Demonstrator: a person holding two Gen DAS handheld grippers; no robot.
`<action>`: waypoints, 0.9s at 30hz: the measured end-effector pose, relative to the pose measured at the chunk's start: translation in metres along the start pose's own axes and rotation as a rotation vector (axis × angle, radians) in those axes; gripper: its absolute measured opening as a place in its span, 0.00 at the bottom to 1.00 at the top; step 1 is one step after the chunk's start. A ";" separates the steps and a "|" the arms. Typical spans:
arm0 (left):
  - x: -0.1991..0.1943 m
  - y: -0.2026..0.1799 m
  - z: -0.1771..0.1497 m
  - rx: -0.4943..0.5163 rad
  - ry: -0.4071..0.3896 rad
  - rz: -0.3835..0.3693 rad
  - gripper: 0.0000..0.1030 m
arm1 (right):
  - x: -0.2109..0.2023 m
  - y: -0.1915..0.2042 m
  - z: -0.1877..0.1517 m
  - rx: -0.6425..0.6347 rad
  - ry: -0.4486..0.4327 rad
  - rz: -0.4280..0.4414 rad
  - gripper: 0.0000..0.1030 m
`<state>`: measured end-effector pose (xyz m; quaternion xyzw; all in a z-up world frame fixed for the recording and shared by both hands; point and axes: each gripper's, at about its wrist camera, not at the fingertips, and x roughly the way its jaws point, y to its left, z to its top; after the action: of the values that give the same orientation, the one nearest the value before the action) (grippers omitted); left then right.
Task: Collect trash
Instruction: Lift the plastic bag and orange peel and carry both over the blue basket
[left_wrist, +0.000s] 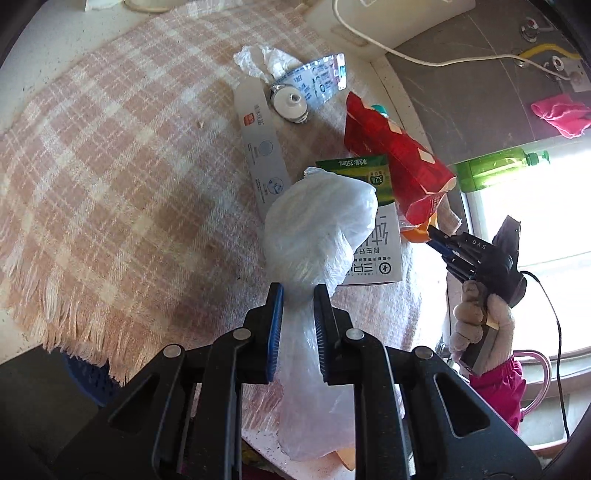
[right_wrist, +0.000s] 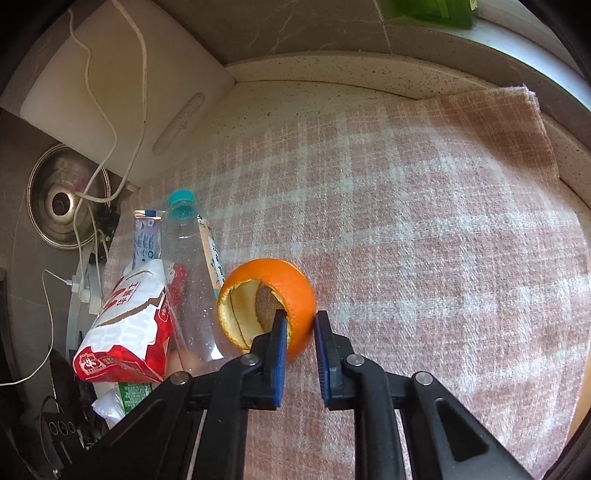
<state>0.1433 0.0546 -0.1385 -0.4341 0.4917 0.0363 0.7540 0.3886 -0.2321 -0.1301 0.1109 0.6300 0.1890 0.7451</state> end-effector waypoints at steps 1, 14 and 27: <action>-0.004 -0.001 0.000 0.004 -0.012 -0.002 0.15 | -0.004 -0.003 -0.004 0.013 -0.007 0.005 0.11; -0.053 0.001 -0.027 0.117 -0.070 0.070 0.15 | -0.070 0.002 -0.080 -0.007 -0.072 0.086 0.08; -0.075 0.034 -0.086 0.272 -0.028 0.186 0.15 | -0.103 0.074 -0.210 -0.147 -0.056 0.179 0.08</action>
<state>0.0272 0.0441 -0.1142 -0.2802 0.5193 0.0451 0.8061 0.1579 -0.2241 -0.0457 0.1170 0.5811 0.2974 0.7485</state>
